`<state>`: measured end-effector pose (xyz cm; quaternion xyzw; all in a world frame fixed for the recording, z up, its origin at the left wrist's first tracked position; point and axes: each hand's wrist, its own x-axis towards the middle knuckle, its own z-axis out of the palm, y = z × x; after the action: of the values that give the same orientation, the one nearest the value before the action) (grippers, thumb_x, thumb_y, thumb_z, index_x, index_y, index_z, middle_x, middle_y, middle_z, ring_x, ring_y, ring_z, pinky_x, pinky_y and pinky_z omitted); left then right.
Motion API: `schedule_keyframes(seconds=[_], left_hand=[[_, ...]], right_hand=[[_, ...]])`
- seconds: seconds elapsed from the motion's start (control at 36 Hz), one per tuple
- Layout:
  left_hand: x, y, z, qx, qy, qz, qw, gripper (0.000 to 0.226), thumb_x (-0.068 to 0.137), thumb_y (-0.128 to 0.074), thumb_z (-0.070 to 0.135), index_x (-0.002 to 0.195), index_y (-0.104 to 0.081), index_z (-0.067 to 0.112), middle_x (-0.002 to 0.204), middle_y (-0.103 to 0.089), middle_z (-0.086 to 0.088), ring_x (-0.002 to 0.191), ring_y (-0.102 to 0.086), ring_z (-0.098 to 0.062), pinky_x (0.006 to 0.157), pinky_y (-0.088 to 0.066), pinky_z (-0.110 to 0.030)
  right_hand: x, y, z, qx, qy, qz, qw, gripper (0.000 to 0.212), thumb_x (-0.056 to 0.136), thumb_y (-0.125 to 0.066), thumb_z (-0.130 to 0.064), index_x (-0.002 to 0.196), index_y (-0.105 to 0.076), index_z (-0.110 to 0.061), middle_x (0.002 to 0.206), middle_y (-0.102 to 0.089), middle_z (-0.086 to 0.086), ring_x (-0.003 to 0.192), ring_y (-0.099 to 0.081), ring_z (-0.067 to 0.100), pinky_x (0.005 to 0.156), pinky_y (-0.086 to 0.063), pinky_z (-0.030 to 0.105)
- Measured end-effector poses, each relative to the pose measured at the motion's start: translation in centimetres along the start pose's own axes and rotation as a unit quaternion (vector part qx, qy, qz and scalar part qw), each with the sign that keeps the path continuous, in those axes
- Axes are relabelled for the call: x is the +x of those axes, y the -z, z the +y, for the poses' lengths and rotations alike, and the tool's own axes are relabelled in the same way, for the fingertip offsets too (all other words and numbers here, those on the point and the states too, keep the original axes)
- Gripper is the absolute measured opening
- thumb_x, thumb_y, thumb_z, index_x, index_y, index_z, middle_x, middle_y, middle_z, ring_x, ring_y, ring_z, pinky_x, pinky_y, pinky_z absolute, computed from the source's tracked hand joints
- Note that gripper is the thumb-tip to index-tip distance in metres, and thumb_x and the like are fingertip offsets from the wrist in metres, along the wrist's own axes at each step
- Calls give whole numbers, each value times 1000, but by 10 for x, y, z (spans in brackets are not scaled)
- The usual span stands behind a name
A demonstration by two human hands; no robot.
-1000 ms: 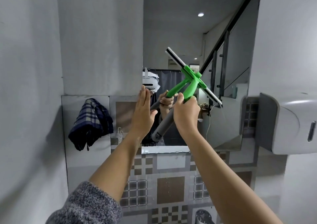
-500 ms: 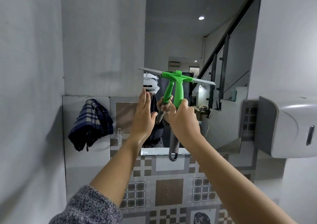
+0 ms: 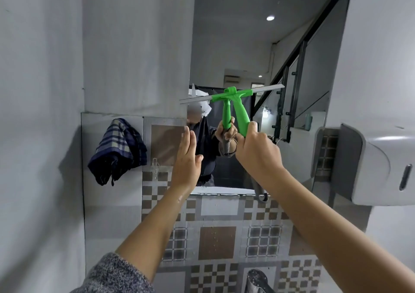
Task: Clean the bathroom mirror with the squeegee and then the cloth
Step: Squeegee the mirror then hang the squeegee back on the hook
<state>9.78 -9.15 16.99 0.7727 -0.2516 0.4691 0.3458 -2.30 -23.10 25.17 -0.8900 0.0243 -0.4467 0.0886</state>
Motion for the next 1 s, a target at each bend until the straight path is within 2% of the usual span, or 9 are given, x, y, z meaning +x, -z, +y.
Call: schedule_keyframes(seconds=[0.08,0.19,0.36,0.47,0.64,0.75,0.83,0.92,1.0], left_hand=[[-2,-1,-2,-8,-1,-6,1000,72,89,-53,2,147,-9,9,154,7,3,144,-2,-18,107,-26,-20],[-2,-2,-4,-17,-1,-11,1000,74,89,-54,1,147,-9,9,154,8,4,144,-1,-19,110,-31,-30],[-2,-1,-2,-6,0,-18,1000,74,89,-54,2,147,-8,9,155,7,1,144,-1,-20,111,-29,-30],[-2,0,-2,-3,2,-16,1000,73,90,-54,4,147,-9,9,153,7,3,143,-2,-21,107,-37,-36],[-3,0,-6,-17,-31,-6,999,78,86,-57,-1,146,-9,10,154,6,2,133,-33,-40,96,-48,-41],[-3,-2,-9,-19,-49,-2,999,78,86,-57,-2,146,-9,6,155,3,-7,137,-26,-38,99,-42,-26],[-2,-2,-10,-20,-42,-8,999,80,85,-58,-3,146,-8,7,156,1,-11,131,-29,-46,100,-25,-2],[-2,-2,-7,-17,-37,-2,999,79,85,-59,-4,146,-9,5,155,2,-10,142,-8,-31,98,-14,6],[-2,-2,-6,-9,-36,0,999,79,85,-59,-2,146,-9,5,154,5,-6,142,-2,-24,95,-10,9]], right_hand=[[3,4,11,-24,19,4,1000,41,98,-34,-30,127,-34,0,83,-66,16,65,-59,32,52,-36,31],[6,12,24,-44,32,8,998,42,97,-36,-29,131,-32,-4,84,-65,15,60,-46,26,54,-34,31],[11,23,42,-37,57,0,998,38,96,-38,-27,129,-33,-9,83,-65,16,68,-60,32,60,-49,39],[15,27,57,-64,72,12,995,36,96,-40,-28,127,-36,-12,85,-66,14,72,-61,32,58,-40,34],[16,30,83,-77,78,20,994,32,95,-43,-22,126,-38,-14,91,-67,11,76,-61,33,67,-34,33],[10,25,105,-79,69,29,994,31,94,-43,-23,124,-39,-15,91,-67,10,75,-61,31,72,-39,37],[4,23,122,-79,57,25,995,33,93,-45,-23,125,-39,-15,94,-68,11,72,-59,29,71,-36,36],[0,24,137,-89,44,23,995,36,93,-46,-21,128,-39,-15,99,-68,14,79,-62,32,71,-34,36],[-5,27,150,-95,29,17,995,35,94,-45,-23,128,-39,-15,96,-69,14,79,-62,33,71,-35,36]])
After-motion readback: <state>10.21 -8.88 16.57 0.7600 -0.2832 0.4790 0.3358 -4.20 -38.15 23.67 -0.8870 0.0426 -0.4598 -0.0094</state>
